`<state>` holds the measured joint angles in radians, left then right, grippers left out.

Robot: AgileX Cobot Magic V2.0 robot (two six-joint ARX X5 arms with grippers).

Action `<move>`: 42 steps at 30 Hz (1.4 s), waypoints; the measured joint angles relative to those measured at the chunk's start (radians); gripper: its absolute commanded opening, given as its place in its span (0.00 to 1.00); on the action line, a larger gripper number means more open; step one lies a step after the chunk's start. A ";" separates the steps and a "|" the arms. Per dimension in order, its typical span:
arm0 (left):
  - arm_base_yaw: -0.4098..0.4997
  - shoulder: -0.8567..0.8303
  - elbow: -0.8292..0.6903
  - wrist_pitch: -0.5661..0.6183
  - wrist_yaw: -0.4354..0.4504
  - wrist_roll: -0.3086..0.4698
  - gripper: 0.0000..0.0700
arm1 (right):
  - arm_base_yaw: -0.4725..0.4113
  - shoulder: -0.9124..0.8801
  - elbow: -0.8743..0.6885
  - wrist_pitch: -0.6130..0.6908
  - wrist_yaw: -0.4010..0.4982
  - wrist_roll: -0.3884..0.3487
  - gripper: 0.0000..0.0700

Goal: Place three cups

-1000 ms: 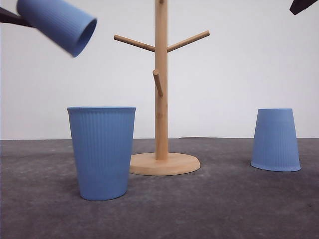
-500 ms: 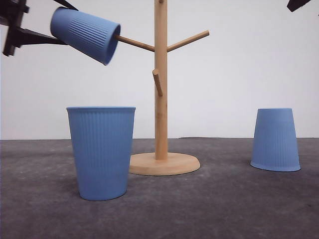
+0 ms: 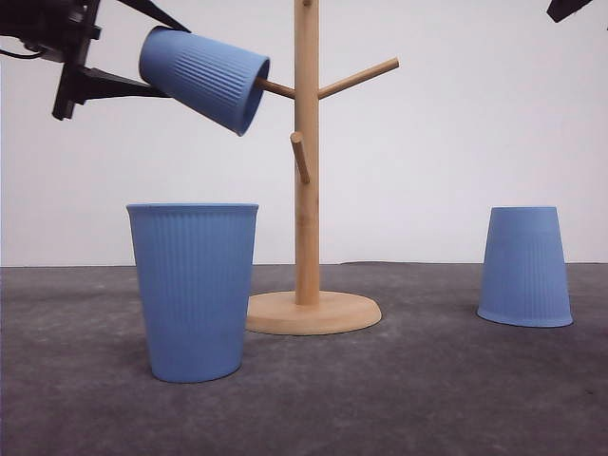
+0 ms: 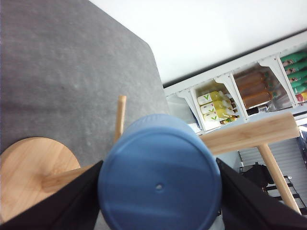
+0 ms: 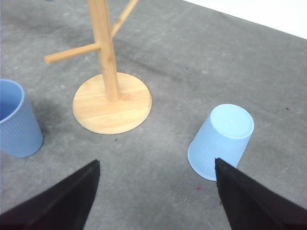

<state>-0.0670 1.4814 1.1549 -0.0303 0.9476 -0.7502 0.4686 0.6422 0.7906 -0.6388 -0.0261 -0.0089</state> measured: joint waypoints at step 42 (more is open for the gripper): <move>-0.069 0.042 0.000 -0.007 -0.026 0.017 0.75 | 0.000 0.000 0.000 0.000 0.000 0.014 0.69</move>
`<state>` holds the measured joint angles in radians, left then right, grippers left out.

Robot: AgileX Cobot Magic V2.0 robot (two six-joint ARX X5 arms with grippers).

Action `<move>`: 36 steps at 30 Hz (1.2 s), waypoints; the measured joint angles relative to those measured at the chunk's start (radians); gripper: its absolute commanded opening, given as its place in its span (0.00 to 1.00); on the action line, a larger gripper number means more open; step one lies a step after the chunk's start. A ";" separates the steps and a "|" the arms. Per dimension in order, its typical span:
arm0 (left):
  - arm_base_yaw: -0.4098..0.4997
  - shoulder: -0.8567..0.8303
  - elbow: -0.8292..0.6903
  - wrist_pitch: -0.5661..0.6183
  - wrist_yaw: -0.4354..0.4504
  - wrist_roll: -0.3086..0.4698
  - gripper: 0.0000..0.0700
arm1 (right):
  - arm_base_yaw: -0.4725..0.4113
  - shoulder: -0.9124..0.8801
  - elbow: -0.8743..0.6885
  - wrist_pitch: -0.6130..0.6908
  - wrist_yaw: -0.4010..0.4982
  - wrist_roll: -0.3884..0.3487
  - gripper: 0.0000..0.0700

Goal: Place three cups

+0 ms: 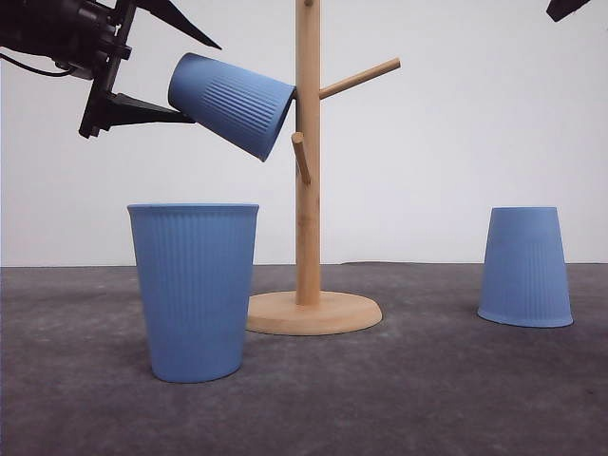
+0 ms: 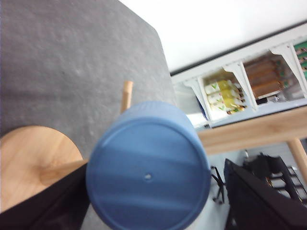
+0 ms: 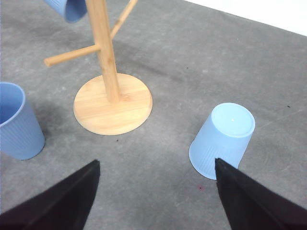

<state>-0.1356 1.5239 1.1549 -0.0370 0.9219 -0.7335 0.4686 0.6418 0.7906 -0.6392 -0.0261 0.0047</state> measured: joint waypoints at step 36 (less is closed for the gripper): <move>0.092 -0.789 -0.499 -0.463 -0.366 0.386 0.60 | -0.130 0.121 0.032 -0.159 -0.011 0.302 0.70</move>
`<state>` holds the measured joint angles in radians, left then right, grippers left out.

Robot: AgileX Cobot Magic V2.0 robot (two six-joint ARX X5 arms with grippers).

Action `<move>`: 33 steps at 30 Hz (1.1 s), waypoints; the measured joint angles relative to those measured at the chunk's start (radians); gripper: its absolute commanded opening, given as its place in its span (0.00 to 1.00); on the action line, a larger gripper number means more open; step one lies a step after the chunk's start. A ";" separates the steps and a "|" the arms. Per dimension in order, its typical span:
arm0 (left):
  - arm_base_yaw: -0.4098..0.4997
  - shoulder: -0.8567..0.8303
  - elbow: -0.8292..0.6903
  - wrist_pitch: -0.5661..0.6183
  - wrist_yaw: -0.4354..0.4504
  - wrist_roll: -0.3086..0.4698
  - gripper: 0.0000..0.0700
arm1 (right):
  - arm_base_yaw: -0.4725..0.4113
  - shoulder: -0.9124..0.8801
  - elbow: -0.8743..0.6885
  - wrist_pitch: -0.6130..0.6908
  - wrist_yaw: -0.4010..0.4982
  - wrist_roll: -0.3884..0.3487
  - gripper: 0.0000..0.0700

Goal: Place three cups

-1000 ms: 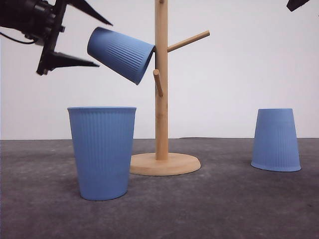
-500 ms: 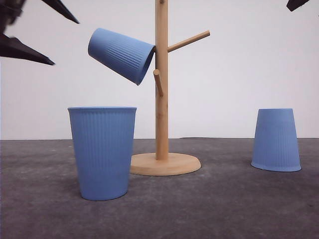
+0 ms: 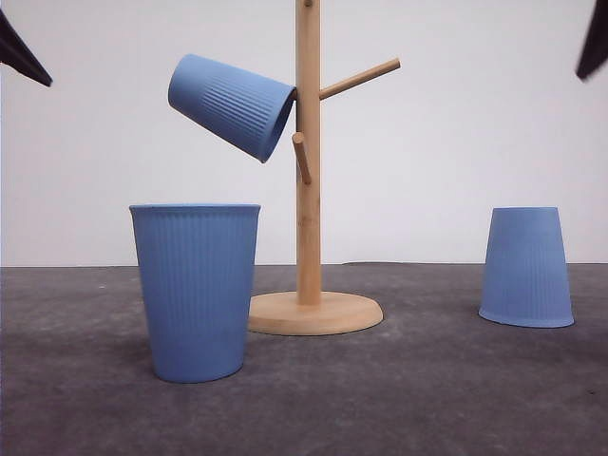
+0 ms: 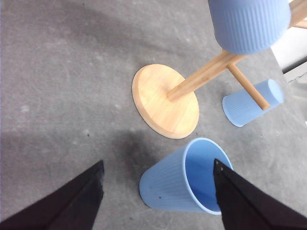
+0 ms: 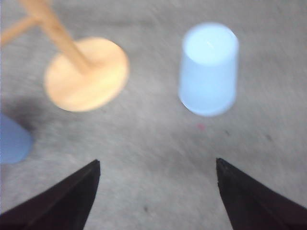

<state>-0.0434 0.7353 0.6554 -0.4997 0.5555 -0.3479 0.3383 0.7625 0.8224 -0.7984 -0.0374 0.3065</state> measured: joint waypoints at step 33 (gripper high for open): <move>-0.001 -0.030 0.000 -0.006 -0.008 -0.012 0.60 | -0.176 0.767 0.087 0.572 -0.106 -0.177 0.54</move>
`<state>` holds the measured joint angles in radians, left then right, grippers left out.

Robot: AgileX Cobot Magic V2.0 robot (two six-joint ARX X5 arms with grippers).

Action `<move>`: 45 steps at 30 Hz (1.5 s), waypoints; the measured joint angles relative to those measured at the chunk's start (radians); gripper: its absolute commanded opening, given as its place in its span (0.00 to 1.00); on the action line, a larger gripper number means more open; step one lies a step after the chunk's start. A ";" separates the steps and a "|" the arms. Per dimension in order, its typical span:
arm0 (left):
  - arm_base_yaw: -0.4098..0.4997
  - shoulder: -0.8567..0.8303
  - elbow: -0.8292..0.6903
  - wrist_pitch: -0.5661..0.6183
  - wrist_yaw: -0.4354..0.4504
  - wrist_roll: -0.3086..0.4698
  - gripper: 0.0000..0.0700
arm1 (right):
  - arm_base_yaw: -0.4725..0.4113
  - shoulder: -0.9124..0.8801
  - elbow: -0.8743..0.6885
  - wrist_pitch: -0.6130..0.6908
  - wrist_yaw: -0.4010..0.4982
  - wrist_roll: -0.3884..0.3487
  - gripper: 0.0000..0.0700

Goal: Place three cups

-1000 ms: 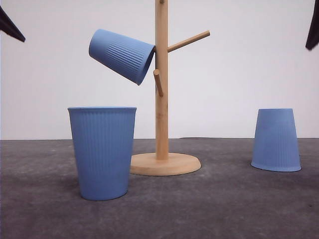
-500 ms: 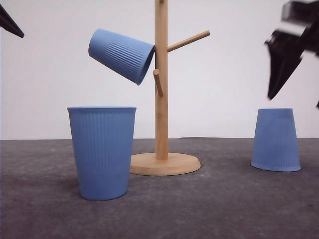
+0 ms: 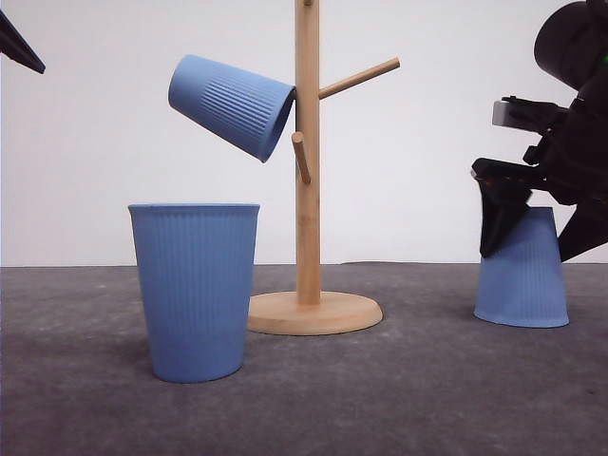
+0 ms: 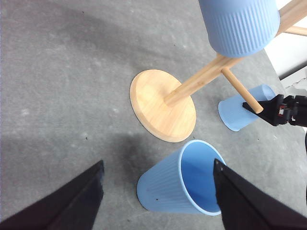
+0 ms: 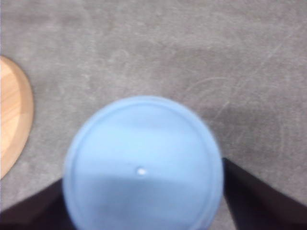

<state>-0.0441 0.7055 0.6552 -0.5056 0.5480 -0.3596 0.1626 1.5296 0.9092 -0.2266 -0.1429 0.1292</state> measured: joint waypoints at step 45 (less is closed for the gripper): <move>0.000 0.000 0.000 0.000 0.000 0.000 0.60 | -0.031 -0.216 0.000 0.499 -0.606 0.717 0.54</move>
<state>-0.0441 0.7055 0.6552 -0.5060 0.5476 -0.3592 0.1316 1.3134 0.9096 0.2722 -0.7486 0.8467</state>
